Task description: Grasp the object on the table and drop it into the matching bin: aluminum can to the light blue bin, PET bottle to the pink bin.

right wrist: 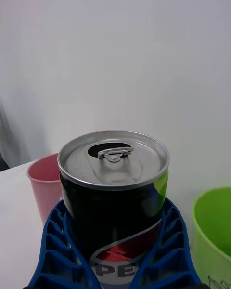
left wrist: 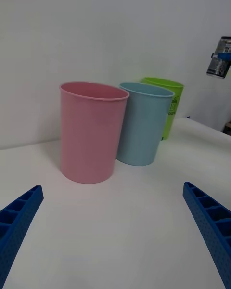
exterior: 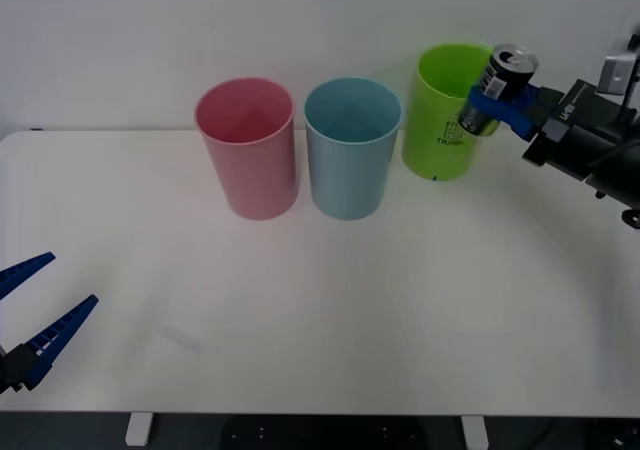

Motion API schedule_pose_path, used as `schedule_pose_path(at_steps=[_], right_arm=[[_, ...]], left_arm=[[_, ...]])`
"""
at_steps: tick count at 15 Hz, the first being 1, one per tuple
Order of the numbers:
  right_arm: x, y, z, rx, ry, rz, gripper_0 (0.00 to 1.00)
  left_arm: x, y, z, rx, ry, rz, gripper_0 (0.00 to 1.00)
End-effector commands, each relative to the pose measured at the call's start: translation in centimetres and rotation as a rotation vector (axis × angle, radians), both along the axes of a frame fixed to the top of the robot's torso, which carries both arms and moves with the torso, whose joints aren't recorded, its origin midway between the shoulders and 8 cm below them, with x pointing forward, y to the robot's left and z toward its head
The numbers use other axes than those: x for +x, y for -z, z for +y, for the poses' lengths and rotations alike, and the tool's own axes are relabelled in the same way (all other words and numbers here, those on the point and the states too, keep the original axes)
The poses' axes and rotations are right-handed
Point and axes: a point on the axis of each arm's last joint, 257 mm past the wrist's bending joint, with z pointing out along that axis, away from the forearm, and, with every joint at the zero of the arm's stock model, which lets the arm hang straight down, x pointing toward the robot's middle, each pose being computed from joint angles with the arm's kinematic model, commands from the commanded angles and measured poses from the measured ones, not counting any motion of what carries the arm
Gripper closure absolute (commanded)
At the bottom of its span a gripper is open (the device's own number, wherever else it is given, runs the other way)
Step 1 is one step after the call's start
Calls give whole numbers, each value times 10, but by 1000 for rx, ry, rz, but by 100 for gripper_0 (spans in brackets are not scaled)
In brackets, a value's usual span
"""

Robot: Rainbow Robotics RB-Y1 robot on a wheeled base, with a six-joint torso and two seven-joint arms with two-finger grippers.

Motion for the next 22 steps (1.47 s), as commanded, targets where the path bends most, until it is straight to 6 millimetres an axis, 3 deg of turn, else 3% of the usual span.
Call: schedule_pose_path(at_steps=[1,7,12,17,22], right_arm=[[10,-11,18,0,-4,-13,100],[33,-20,70,-9,-2,3,100],[71,-16,110,-30,-14,47,100],[102,-5,134,-39,7,97,100],[111,2,155,-42,13,118,100]], left_arm=[[0,0,0,0,0,0,0],[0,0,0,0,0,0,0],[0,0,0,0,0,0,0],[0,0,0,0,0,0,0],[0,0,0,0,0,0,0]])
